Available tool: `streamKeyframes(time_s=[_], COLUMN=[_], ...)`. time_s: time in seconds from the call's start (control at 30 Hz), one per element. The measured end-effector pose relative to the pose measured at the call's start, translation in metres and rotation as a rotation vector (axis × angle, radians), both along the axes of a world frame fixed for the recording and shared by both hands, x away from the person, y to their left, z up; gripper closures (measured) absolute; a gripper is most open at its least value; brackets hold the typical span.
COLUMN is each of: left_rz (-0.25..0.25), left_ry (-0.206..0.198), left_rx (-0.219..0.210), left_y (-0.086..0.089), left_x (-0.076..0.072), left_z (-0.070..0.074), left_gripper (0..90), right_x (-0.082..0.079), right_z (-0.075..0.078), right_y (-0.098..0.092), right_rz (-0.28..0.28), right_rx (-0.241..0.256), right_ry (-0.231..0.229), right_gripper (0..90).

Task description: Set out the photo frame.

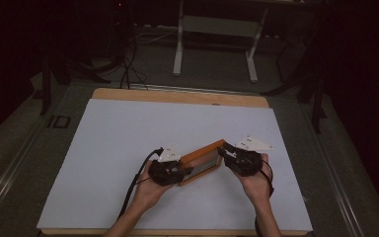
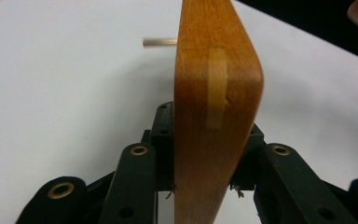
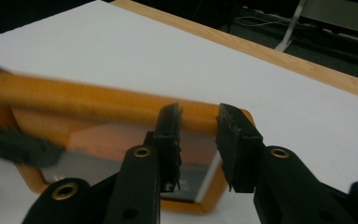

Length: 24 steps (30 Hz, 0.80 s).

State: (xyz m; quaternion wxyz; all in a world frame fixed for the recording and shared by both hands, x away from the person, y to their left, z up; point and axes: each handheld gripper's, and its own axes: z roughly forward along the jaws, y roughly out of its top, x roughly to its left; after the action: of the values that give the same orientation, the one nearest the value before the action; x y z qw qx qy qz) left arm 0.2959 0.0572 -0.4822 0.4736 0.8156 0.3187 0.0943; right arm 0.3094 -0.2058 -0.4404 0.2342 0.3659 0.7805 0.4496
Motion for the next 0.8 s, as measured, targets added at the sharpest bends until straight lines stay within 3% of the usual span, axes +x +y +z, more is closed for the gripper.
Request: streamKeyframes(time_s=[0.3, 0.57, 0.8], left_rz=[-0.088, -0.149, -0.166], left_ry=[-0.019, -0.034, -0.039], left_rx=[0.066, 0.102, 0.087], left_y=[0.016, 0.022, 0.022], left_x=[0.008, 0.014, 0.014], left_z=[0.035, 0.063, 0.075], left_gripper=[69.1, 69.1, 69.0], right_x=[-0.001, -0.002, 0.004], right_z=[-0.003, -0.002, -0.007], right_y=[0.000, 0.005, 0.005], right_rz=[0.024, 0.094, 0.148], right_rx=[-0.020, -0.022, 0.028], right_ry=[-0.002, -0.003, 0.026], right_gripper=[65.4, 61.8, 56.5])
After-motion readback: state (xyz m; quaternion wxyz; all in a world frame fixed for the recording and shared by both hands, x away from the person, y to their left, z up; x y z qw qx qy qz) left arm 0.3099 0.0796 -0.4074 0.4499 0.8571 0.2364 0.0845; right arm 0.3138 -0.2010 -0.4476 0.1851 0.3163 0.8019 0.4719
